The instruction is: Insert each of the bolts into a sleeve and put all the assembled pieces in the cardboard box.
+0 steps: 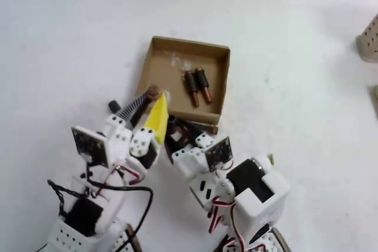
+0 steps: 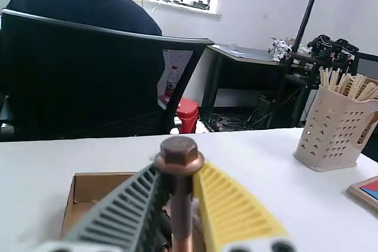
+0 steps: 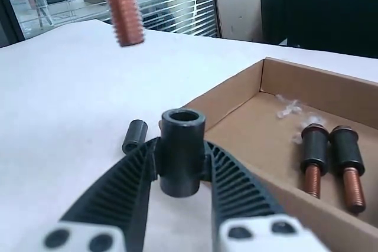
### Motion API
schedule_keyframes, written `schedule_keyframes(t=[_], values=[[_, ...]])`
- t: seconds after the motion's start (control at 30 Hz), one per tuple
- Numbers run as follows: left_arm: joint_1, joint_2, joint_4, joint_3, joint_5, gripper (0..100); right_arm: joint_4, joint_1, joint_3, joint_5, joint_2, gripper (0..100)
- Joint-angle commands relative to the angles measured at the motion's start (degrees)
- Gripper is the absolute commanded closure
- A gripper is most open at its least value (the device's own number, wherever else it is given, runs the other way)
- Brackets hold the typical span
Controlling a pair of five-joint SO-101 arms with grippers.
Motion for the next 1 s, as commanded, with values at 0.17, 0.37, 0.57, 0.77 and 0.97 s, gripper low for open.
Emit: schedule_keyframes(t=[0.17,0.37,0.57,0.77,0.97], values=[[1.63,1.71,0.35,-0.7,0.09,98,0.13,0.13,-0.26,-0.18,0.4,98.2],[-0.22,15.34,-12.75,-1.93,-5.27,98,0.13,0.04,-0.26,-0.18,0.4,98.2],[0.13,34.15,-16.35,-11.34,-6.42,98,0.13,0.04,-0.26,-0.18,0.4,98.2],[3.82,31.43,-15.38,-10.2,-6.33,98,0.13,0.04,-0.26,-0.18,0.4,98.2],[4.35,24.75,-13.1,-6.59,-6.33,98,0.13,0.04,-0.26,-0.18,0.4,98.2]])
